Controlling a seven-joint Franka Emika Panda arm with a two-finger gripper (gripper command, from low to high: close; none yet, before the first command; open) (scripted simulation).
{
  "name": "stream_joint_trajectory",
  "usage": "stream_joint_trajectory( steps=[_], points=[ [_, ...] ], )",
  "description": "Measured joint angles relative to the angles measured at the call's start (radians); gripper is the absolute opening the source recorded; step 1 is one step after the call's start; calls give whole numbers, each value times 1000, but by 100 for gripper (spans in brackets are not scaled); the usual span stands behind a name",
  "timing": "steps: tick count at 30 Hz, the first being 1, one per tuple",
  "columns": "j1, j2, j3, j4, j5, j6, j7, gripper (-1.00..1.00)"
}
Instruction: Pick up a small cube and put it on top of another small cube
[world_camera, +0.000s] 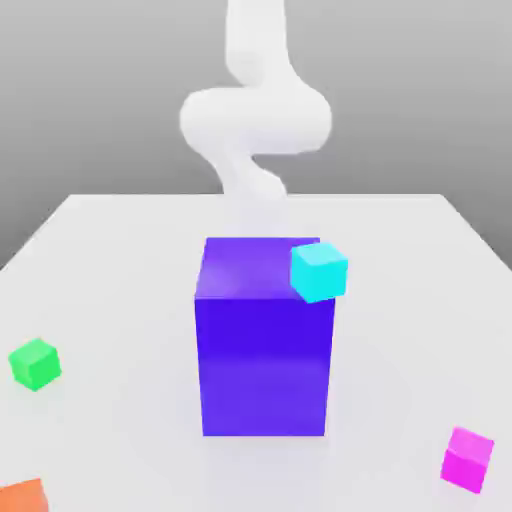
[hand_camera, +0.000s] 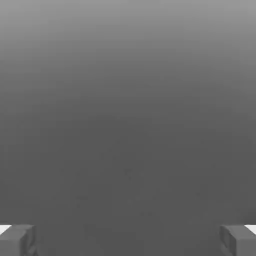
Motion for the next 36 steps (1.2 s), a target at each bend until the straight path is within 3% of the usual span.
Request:
stream_joint_trajectory(
  steps=[10,17,24,30,34,35,36],
  points=[
    [-109,362,257,-14,-134,101,422,0],
    [-110,622,368,-22,-276,165,749,0],
    [-18,870,378,-32,-365,236,1037,0],
    [65,1051,388,-47,-342,321,1212,0],
    [144,1190,304,-18,-425,416,1300,0],
    [163,1220,280,-10,-448,438,1318,-100],
    [163,1220,280,-10,-448,438,1318,-100]
  ],
)
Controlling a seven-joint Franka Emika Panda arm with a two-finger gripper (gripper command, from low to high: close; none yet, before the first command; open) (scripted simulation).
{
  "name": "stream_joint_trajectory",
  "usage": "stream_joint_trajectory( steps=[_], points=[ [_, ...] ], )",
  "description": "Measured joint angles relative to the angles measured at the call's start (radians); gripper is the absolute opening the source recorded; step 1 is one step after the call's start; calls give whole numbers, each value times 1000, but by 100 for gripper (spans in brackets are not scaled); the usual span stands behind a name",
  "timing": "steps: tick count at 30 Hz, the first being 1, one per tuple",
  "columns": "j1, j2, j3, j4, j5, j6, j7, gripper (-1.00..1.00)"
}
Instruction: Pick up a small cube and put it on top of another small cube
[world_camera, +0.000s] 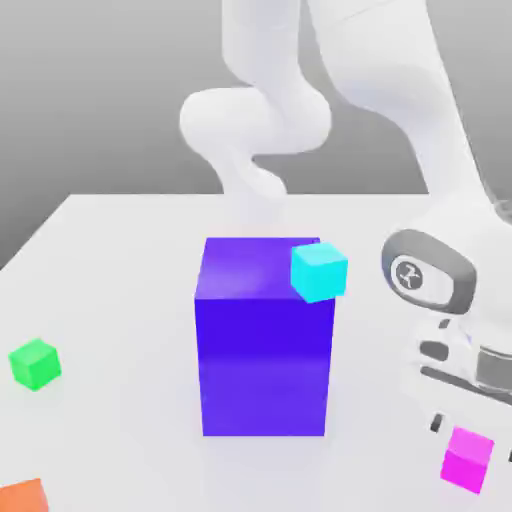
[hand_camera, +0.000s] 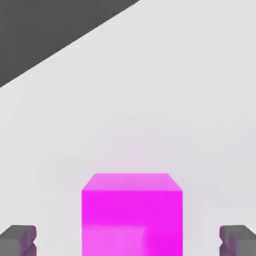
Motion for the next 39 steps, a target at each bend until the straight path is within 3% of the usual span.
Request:
stream_joint_trajectory(
  steps=[6,12,20,28,34,38,39],
  points=[
    [3,5,-3,1,-3,5,3,-100],
    [-106,-150,95,-28,124,-101,-119,-100],
    [-364,-262,-34,-85,220,-108,-286,-100],
    [-615,-408,-205,-211,359,-88,-443,-100],
    [-1048,-486,-378,-314,461,-93,-526,-100],
    [-1039,-364,-357,-321,468,20,-525,-100],
    [-1039,-331,-356,-319,468,52,-526,100]
  ],
)
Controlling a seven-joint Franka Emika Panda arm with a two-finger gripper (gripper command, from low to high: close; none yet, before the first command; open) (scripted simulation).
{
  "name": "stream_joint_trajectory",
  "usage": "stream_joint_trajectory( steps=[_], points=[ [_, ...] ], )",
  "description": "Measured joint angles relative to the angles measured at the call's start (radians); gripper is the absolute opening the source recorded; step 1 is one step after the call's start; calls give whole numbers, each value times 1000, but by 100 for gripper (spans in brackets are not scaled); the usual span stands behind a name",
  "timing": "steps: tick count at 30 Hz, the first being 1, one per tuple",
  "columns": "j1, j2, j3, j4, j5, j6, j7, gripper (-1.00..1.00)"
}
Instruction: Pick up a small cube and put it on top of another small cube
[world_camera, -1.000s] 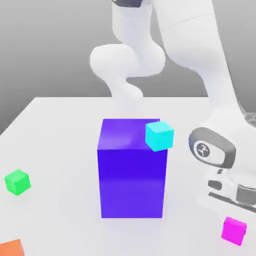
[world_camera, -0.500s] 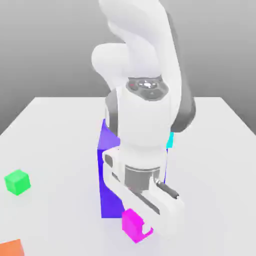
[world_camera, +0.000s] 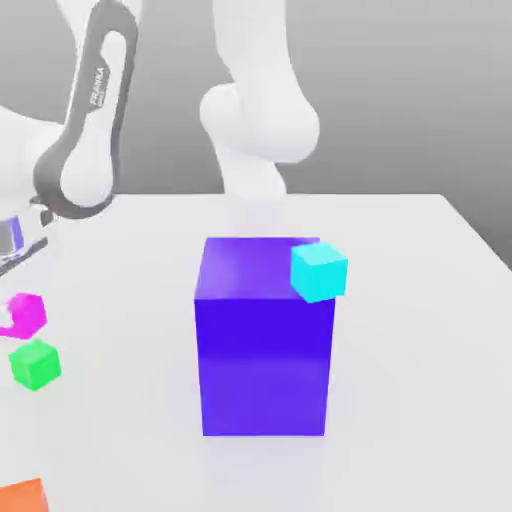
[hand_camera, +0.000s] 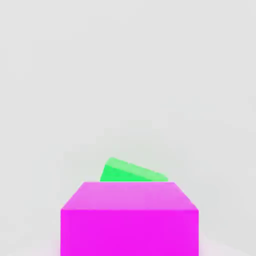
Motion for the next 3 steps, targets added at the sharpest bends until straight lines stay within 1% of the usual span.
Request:
stream_joint_trajectory(
  steps=[3],
  points=[
    [0,0,0,0,0,0,0,100]
  ],
)
